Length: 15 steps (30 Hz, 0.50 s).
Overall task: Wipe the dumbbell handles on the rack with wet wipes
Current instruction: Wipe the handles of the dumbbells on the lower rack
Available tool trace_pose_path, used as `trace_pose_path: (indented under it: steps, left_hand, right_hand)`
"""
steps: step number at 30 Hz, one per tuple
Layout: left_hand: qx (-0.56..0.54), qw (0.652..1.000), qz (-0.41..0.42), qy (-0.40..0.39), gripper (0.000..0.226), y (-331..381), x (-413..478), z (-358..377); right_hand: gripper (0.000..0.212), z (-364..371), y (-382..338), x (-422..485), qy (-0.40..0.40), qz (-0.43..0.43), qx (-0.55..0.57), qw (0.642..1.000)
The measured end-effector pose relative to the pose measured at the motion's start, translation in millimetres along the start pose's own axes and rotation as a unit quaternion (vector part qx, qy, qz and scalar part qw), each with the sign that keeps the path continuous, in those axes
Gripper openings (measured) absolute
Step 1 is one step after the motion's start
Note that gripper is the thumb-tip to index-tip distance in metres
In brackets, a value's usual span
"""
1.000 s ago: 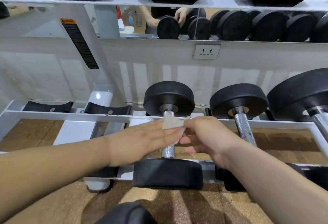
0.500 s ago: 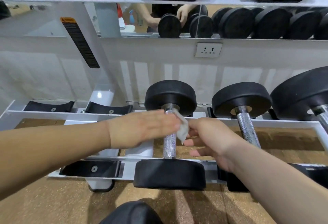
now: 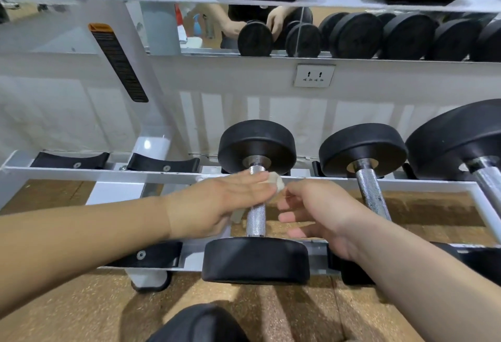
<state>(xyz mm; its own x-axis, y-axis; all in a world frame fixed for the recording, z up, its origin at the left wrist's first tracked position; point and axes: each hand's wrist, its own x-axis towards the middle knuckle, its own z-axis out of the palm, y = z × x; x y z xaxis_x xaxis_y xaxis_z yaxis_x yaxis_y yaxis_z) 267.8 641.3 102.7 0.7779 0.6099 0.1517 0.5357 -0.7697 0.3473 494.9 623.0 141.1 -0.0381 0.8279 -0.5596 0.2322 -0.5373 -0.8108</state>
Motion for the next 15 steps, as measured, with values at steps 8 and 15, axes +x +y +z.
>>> trace_pose_path:
  steps: [8, 15]
  left_hand:
    - [-0.388, 0.875, -0.288, -0.038, 0.062, 57.6, -10.6, -31.5]
    - [-0.516, 0.765, -0.328, 0.203, 0.031, 85.6, 34.1, -54.3]
  right_hand:
    - [0.020, 4.7, 1.8, 1.7, 0.003, 0.006, 0.010, 1.000]
    - [0.039, -8.8, -13.8, -41.8, -0.057, -0.110, 0.137, 0.983]
